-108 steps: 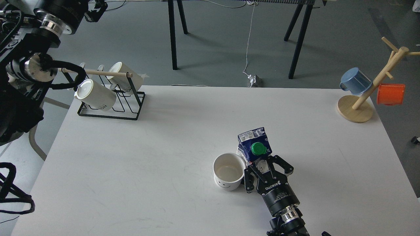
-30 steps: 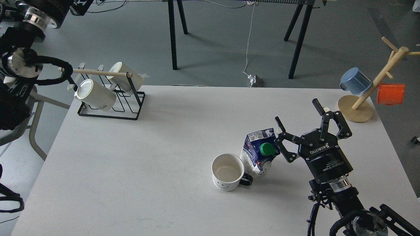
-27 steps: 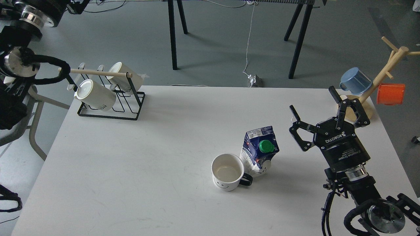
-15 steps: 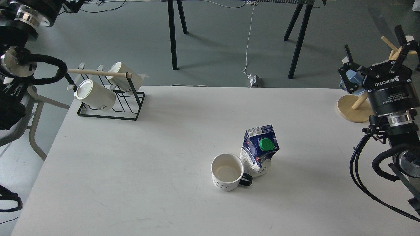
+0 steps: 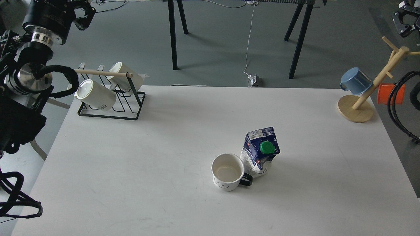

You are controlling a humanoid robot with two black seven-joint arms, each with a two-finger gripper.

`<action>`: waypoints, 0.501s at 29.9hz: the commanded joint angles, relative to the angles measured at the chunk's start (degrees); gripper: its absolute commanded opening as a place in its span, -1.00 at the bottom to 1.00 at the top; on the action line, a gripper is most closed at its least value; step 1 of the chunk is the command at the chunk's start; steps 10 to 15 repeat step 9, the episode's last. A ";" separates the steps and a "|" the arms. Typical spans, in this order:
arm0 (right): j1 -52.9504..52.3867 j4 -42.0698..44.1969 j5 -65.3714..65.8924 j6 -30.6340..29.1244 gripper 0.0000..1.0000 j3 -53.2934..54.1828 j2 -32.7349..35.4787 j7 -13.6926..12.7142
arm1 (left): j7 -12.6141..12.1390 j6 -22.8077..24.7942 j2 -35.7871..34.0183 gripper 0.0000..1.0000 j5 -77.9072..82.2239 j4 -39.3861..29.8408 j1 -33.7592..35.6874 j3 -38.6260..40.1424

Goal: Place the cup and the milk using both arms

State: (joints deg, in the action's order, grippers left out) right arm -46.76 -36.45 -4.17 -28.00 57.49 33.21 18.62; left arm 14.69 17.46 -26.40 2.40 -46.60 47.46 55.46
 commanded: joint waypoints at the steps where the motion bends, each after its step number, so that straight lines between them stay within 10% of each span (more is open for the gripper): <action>1: -1.66 1.03 -0.13 0.00 0.98 -0.71 -0.17 0.10 | -1.34 0.55 1.00 0.99 -1.78 0.29 -1.23 1.50; 15: -1.67 0.95 -0.13 0.00 0.98 -1.24 -1.22 0.28 | -0.81 0.56 0.39 0.99 -5.30 0.20 -3.08 2.90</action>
